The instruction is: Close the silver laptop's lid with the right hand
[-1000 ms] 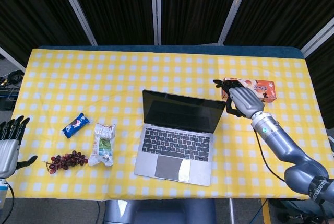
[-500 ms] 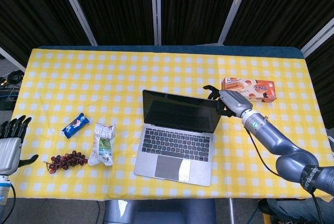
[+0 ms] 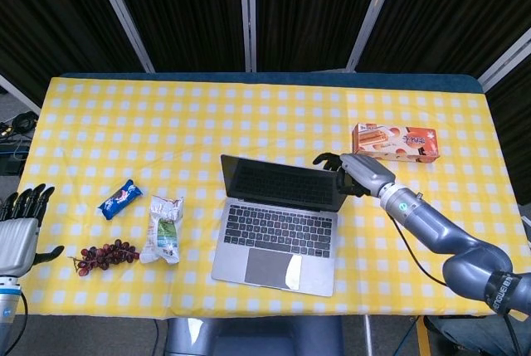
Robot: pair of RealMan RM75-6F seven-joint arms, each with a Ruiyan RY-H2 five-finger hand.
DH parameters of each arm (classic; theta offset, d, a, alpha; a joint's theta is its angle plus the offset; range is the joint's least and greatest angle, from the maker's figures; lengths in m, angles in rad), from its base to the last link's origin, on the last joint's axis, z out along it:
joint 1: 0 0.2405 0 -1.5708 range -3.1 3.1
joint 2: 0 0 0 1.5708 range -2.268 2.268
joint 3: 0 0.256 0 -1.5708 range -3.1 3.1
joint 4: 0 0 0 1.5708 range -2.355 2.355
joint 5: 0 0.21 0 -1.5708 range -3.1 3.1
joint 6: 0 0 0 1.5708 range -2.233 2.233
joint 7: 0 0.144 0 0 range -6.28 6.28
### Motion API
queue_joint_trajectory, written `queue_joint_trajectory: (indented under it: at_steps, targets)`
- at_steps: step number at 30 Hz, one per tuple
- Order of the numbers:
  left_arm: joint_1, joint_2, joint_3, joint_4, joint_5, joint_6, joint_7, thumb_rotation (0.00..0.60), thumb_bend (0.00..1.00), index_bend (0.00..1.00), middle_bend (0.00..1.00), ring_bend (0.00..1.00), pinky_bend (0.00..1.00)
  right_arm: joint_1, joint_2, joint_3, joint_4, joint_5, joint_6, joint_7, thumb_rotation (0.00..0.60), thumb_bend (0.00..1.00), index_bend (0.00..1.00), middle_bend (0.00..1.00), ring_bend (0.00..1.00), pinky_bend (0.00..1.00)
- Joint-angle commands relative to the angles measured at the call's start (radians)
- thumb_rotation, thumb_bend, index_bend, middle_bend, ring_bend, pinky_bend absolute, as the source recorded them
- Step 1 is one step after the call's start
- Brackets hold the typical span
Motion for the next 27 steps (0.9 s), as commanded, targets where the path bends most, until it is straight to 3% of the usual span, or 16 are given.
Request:
queue_joint_trajectory:
  at_steps: [1, 13, 21, 27]
  targets:
    - [0.001, 0.002, 0.003, -0.003, 0.005, 0.004, -0.001, 0.6, 0.0, 0.0, 0.0, 0.0, 0.0, -0.018, 0.023, 0.004, -0.038, -0.043, 0.005, 0.023, 0.6, 1.0, 0.26, 0.37, 0.32, 0.3]
    - [0.003, 0.006, 0.011, -0.011, 0.018, 0.011, -0.003, 0.6, 0.0, 0.0, 0.0, 0.0, 0.0, -0.064, 0.072, -0.066, -0.163, -0.219, 0.066, -0.043, 0.6, 1.0, 0.26, 0.37, 0.32, 0.3]
    - [0.002, 0.005, 0.012, -0.009, 0.014, 0.01, -0.004, 0.6, 0.0, 0.0, 0.0, 0.0, 0.0, -0.082, 0.038, -0.166, -0.209, -0.379, 0.141, -0.202, 0.6, 1.0, 0.26, 0.37, 0.32, 0.3]
    - [0.001, 0.005, 0.012, -0.008, 0.012, 0.009, -0.002, 0.6, 0.0, 0.0, 0.0, 0.0, 0.0, -0.086, 0.002, -0.223, -0.185, -0.491, 0.192, -0.317, 0.6, 1.0, 0.26, 0.37, 0.32, 0.3]
